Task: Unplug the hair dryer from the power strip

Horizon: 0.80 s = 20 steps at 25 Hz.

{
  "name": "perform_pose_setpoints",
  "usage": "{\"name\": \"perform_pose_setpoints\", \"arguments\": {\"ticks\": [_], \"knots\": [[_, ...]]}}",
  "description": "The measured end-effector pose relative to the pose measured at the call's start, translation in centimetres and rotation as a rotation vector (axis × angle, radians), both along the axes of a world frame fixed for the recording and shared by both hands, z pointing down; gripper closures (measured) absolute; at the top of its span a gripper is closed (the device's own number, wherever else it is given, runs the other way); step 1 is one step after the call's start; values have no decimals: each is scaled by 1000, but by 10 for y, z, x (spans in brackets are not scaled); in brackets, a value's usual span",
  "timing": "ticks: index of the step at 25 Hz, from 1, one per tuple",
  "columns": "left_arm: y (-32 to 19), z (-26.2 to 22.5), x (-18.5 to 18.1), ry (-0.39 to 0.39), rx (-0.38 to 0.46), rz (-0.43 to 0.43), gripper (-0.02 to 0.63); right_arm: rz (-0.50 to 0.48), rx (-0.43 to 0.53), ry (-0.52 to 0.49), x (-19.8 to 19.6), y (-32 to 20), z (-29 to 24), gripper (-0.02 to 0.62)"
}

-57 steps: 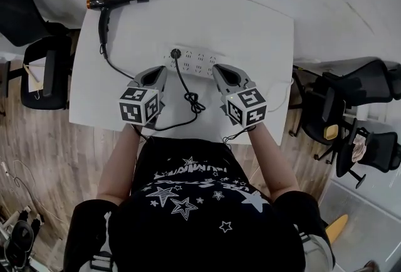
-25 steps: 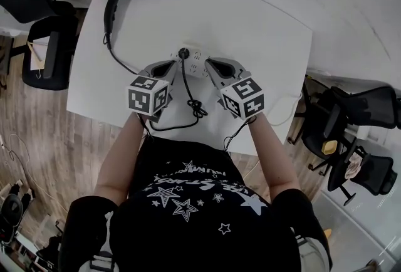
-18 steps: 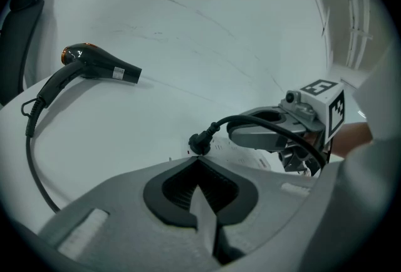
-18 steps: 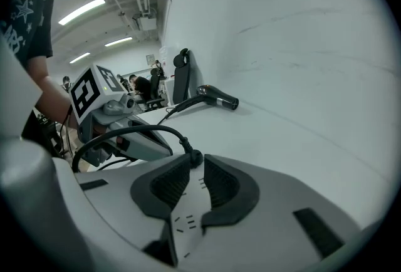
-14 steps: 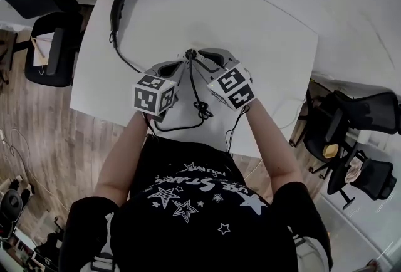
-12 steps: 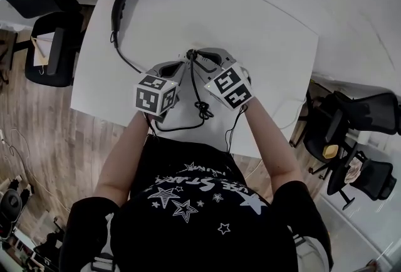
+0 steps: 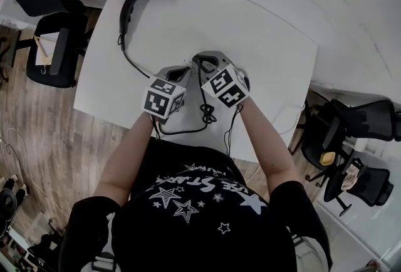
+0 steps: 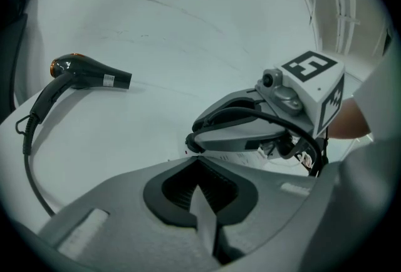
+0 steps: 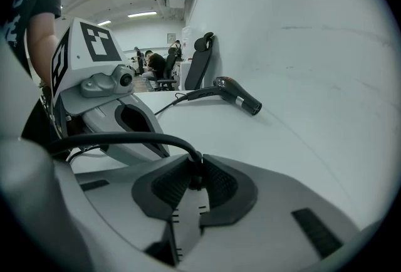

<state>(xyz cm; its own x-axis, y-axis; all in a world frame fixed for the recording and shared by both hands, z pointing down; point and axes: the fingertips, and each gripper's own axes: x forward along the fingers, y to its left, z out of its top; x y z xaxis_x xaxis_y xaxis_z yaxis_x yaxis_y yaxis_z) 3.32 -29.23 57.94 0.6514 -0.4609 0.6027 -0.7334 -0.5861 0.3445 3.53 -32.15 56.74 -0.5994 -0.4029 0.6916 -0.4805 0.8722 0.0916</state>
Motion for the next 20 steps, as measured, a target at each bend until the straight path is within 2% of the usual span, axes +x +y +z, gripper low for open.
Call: {"name": "perform_pose_setpoints", "arguments": {"ticks": [3,6,8,13,18,20], "knots": [[0,0,0,4,5,-1,598,30,-55,-52,2,-2,2,532],[0,0,0,-6,7,3,598,77,-166,-147,4,-7,3,529],[0,0,0,-19,4,9,598,86,-190,-156,4,-9,3,531],[0,1,1,-43,-12,20,598,80,-113,-97,3,-6,3,532],[-1,1,1,-44,-13,30,598,21,75,-27,-1,-1,-4,532],[-1,1,1,-52,-10,37,598,16,73,-22,-1,-1,-3,532]]}}
